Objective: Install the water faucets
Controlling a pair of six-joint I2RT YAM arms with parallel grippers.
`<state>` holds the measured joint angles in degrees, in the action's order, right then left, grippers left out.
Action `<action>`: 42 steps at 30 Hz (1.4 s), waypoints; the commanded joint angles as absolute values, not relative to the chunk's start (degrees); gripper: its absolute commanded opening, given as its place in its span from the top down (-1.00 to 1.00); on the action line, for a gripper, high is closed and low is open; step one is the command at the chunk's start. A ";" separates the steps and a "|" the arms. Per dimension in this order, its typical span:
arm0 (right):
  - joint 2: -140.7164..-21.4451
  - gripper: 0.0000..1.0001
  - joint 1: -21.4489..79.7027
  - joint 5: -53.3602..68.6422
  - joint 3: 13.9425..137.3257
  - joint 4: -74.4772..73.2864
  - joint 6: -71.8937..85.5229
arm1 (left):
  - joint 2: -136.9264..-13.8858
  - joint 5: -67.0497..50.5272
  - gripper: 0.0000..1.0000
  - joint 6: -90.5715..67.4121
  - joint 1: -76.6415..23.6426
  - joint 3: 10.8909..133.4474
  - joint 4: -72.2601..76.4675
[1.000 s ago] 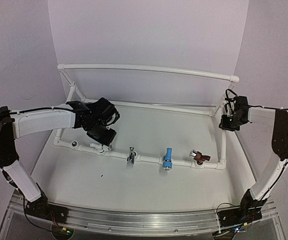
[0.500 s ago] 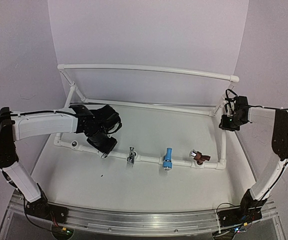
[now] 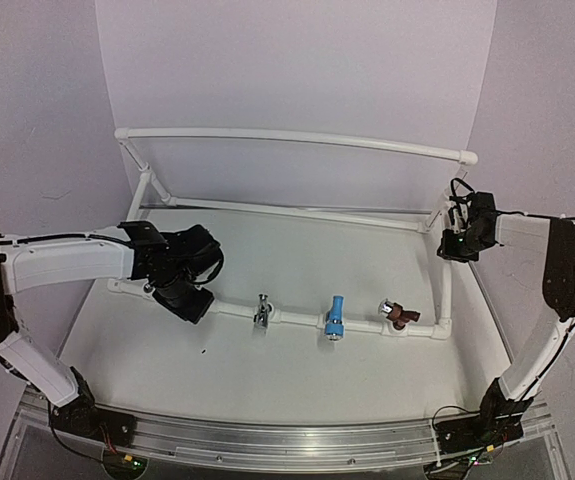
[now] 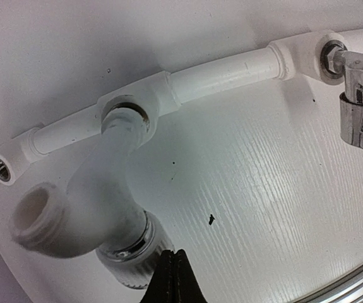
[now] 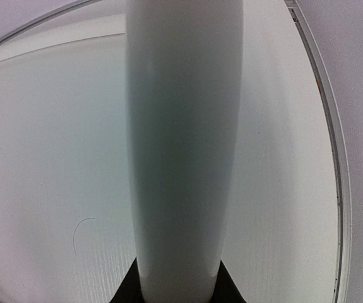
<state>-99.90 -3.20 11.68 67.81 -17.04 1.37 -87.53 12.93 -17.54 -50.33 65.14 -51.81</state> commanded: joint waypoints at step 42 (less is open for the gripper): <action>-99.56 1.00 -4.15 9.79 68.82 -19.78 -5.01 | -84.84 18.41 1.00 -23.72 -45.73 62.43 -53.65</action>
<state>-99.92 -3.25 11.86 67.83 -17.10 1.34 -87.98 14.24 -21.88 -47.73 60.84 -51.83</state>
